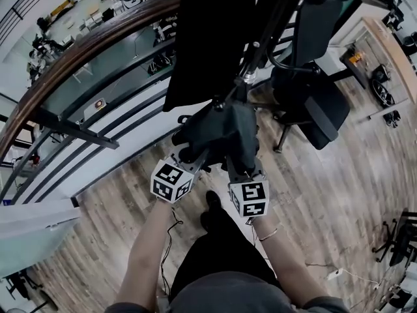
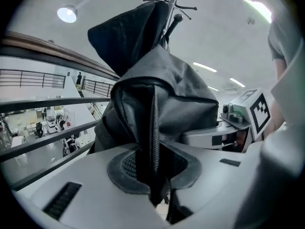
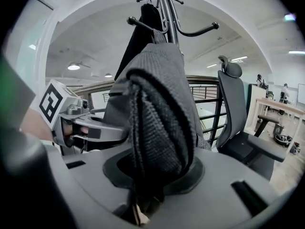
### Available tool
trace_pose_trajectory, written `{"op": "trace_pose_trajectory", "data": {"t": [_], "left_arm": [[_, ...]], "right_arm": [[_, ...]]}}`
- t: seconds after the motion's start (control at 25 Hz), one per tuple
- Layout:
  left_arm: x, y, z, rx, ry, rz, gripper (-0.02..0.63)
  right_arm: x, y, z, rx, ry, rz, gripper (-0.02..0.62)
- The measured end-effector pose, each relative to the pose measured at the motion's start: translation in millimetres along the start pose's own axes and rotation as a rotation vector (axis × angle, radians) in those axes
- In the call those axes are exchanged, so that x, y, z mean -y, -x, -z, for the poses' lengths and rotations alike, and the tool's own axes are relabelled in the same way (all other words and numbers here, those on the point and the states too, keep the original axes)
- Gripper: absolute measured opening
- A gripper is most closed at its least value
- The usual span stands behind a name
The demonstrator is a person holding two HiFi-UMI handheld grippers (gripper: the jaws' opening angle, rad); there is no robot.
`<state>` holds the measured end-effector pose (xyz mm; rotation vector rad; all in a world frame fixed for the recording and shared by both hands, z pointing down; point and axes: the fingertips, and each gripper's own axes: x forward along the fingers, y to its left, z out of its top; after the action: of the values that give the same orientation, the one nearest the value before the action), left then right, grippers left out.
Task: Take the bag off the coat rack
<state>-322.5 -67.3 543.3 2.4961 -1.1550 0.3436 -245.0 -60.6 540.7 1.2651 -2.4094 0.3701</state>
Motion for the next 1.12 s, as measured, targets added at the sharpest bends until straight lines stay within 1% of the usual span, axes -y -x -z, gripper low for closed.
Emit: {"op": "trace_pose_trajectory", "data": {"t": [0.12,0.32,0.48,0.72,1.0,1.12], "left_arm": [[9,5,-4,0.008,0.020,-0.023,0.054],[21,24,-11,0.027,0.045,-0.066,0.046],[27,42,-16,0.029,0.049,-0.106,0.044],[32,62,-20,0.039,0.037,-0.143,0.043],[48,81,-31,0.092,0.060,-0.158,0.041],[54,88,-36,0.113,0.052,-0.164,0.040]], "right_arm": [[-1,6,-5,0.007,0.019,0.004,0.077],[-10,19,-9,0.000,0.094,-0.037,0.052],[-24,27,-17,0.035,0.115,-0.067,0.044],[-39,37,-22,0.050,0.135,-0.079,0.041],[-49,60,-34,0.085,0.179,-0.080,0.037],[-51,68,-39,0.104,0.189,-0.077,0.035]]}}
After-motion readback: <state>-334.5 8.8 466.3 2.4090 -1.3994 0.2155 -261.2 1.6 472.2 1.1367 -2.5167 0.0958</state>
